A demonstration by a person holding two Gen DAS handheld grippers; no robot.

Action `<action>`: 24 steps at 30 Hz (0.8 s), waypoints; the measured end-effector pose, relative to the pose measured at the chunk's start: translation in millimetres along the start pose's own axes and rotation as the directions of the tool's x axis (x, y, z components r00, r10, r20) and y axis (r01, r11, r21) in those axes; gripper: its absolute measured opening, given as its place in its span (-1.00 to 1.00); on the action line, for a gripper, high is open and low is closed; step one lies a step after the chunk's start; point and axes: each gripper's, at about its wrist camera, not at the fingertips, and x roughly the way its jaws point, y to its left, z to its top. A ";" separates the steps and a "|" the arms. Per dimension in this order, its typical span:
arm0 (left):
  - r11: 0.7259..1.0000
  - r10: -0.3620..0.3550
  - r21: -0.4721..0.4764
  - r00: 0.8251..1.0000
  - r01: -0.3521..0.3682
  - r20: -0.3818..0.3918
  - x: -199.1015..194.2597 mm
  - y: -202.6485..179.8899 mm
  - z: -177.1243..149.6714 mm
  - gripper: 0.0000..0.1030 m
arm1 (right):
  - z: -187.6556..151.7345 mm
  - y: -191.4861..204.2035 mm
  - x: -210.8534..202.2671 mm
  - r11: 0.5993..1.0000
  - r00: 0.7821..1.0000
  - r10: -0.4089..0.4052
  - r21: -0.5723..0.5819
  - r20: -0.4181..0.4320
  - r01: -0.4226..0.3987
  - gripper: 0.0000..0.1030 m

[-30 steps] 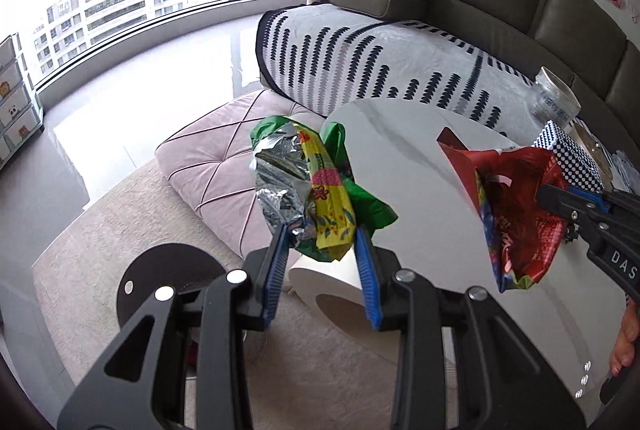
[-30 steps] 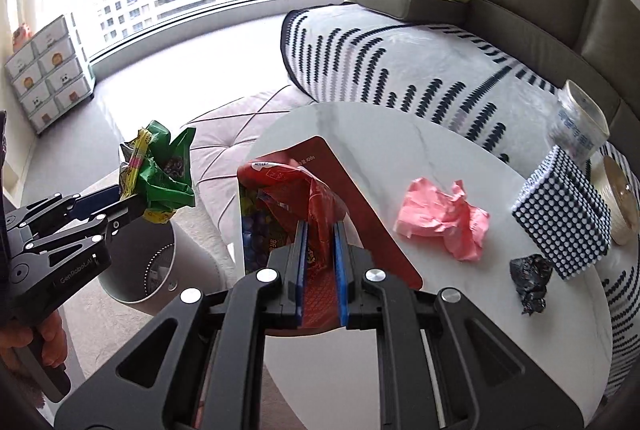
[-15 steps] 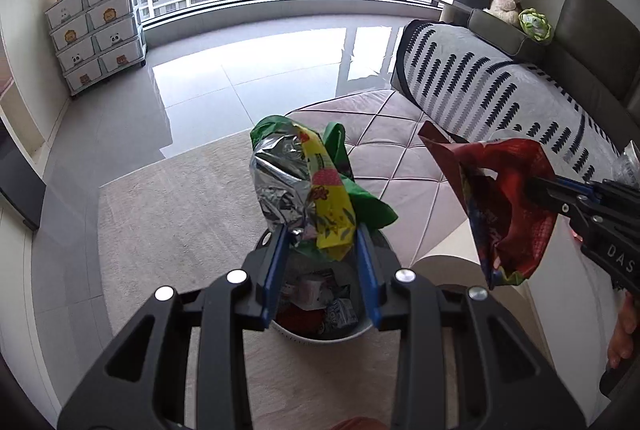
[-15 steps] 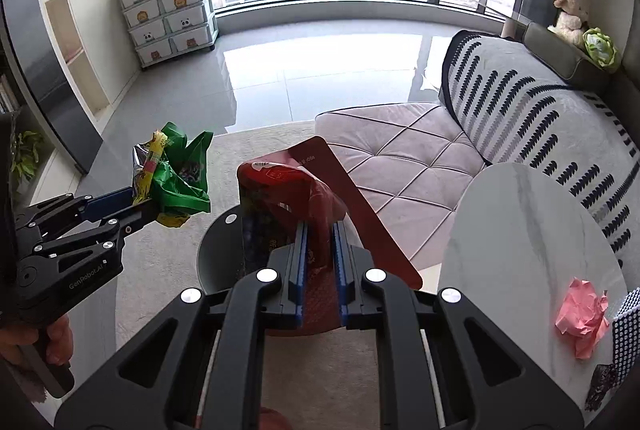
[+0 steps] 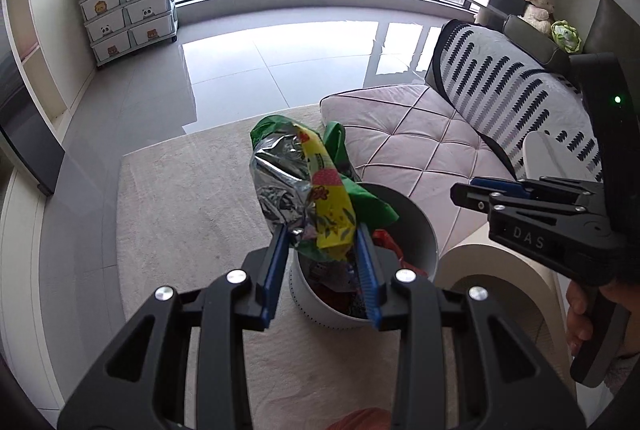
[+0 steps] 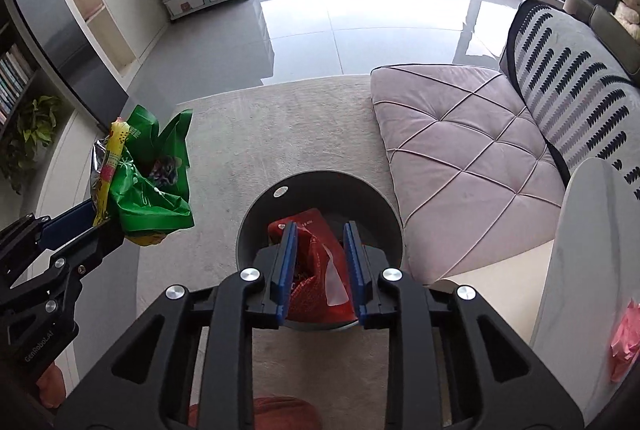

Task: Collect trash
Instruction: 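Carry the wrappers and red bag to the grey bin and release both, then move both open tools back over the table toward the pink paper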

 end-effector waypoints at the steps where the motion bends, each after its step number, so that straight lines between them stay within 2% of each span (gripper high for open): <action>1: 1.000 -0.002 0.001 1.000 0.002 -0.001 1.3 0.0 -0.3 -0.34 | -0.2 -1.3 -1.8 1.000 1.000 -0.004 0.002 0.003 0.004 -0.55; 8: 0.998 -0.047 0.040 0.999 0.048 -0.019 19.1 -17.1 3.4 -0.29 | -7.4 -19.3 -30.2 0.999 0.998 -0.041 0.032 0.043 0.040 -0.55; 9: 0.997 -0.055 0.046 0.998 0.056 -0.025 22.7 -19.8 3.2 -0.17 | -10.2 -23.6 -35.4 0.998 0.998 -0.050 0.040 0.049 0.048 -0.55; 10: 0.997 -0.067 0.047 0.997 0.068 -0.028 25.3 -23.4 3.3 -0.14 | -13.1 -28.4 -40.1 0.997 0.997 -0.060 0.047 0.055 0.058 -0.55; 14: 0.993 -0.078 0.080 0.996 0.082 -0.052 36.0 -40.4 -0.1 0.33 | -26.5 -50.8 -56.9 0.992 0.992 -0.102 0.085 0.068 0.096 -0.55; 20: 0.983 -0.083 0.158 0.993 0.094 -0.079 42.7 -69.1 -4.6 0.41 | -56.4 -90.0 -82.2 0.971 0.985 -0.158 0.195 0.076 0.141 -0.56; 24: 0.967 -0.128 0.210 0.989 0.142 -0.079 43.0 -103.2 1.3 0.43 | -86.3 -123.0 -102.4 0.938 0.972 -0.226 0.284 0.069 0.198 -0.54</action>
